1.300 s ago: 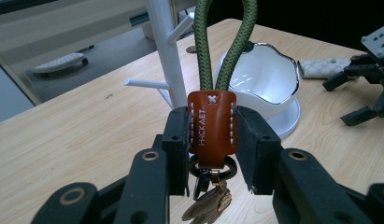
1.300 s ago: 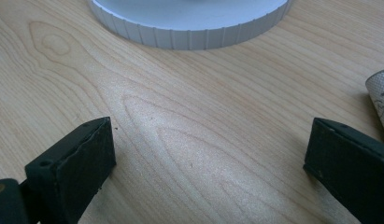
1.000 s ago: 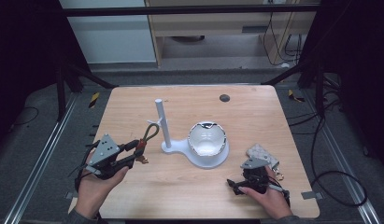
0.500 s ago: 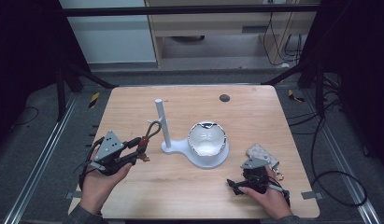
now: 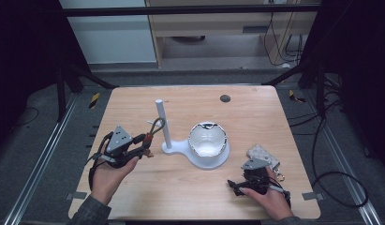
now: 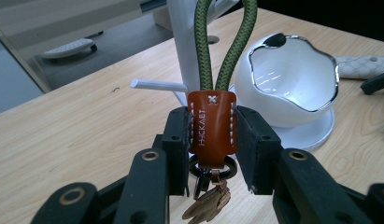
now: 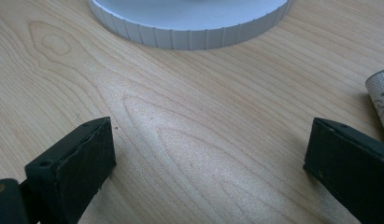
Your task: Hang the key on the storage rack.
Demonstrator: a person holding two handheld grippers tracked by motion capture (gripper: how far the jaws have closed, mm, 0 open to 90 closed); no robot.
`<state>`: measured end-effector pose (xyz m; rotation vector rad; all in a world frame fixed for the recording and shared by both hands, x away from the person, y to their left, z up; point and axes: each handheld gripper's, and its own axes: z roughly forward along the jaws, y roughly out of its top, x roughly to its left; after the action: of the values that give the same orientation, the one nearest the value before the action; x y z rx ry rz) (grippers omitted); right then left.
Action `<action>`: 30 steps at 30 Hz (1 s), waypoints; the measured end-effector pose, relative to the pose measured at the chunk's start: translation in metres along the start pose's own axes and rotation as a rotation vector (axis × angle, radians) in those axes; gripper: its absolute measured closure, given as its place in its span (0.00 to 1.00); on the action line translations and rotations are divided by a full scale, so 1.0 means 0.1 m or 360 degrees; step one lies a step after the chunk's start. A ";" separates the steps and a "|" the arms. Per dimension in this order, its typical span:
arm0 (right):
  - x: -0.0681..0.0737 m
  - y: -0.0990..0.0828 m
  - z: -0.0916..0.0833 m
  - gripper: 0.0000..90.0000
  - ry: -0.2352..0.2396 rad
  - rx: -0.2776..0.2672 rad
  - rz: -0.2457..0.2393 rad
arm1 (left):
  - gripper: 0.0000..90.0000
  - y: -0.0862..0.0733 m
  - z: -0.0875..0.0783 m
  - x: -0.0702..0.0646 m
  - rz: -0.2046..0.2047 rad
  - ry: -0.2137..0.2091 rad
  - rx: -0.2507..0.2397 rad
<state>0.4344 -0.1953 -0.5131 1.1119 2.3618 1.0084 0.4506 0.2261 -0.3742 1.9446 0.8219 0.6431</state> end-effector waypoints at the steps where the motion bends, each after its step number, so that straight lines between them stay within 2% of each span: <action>1: 0.00 0.00 0.00 0.02 0.0000 0.0000 -0.0001 | 0.73 -0.01 0.03 0.01 -0.0001 0.0006 0.0011; 17: 0.00 0.00 0.00 0.02 0.0000 0.0000 0.0000 | 0.73 -0.10 0.35 0.04 -0.0074 0.0007 0.0069; 30: 0.00 0.00 0.00 0.02 0.0000 0.0000 -0.0001 | 0.73 -0.10 0.57 0.02 -0.0108 0.0014 0.0072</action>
<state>0.4344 -0.1954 -0.5131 1.1113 2.3620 1.0080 0.4892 0.2007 -0.4091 1.9466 0.9114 0.5978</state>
